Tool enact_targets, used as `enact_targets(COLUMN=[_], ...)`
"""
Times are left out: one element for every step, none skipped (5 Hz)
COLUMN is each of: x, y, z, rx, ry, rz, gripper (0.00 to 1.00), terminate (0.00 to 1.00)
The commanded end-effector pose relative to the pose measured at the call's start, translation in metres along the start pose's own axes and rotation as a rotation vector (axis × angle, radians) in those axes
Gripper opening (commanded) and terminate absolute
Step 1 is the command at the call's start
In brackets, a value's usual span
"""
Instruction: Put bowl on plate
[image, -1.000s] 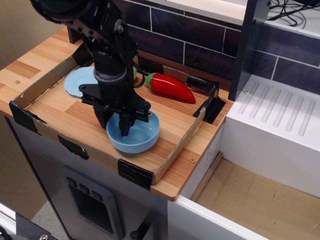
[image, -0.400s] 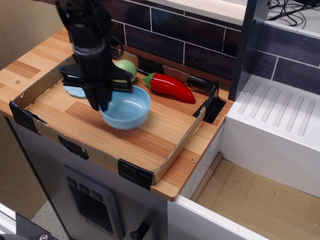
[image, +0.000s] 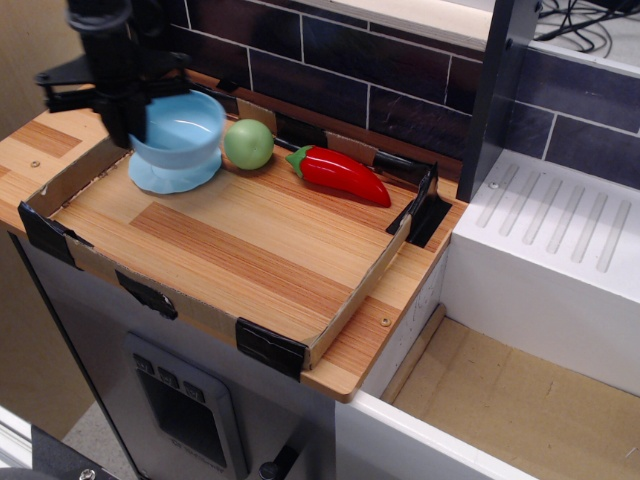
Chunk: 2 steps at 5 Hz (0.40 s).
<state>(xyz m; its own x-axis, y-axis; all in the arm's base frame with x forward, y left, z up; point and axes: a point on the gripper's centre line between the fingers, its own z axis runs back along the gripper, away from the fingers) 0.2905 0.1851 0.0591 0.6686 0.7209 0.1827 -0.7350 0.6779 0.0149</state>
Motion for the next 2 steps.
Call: enact_targets(x=[0.0348,0.0336], y=[0.0191,0.0139], z=[-0.0084,-0.0142], rx=[0.015,0.016], ry=[-0.078,-0.071], rz=[0.076,0.059], gripper=[0.0,0.0], terminate=[0.0,0.0])
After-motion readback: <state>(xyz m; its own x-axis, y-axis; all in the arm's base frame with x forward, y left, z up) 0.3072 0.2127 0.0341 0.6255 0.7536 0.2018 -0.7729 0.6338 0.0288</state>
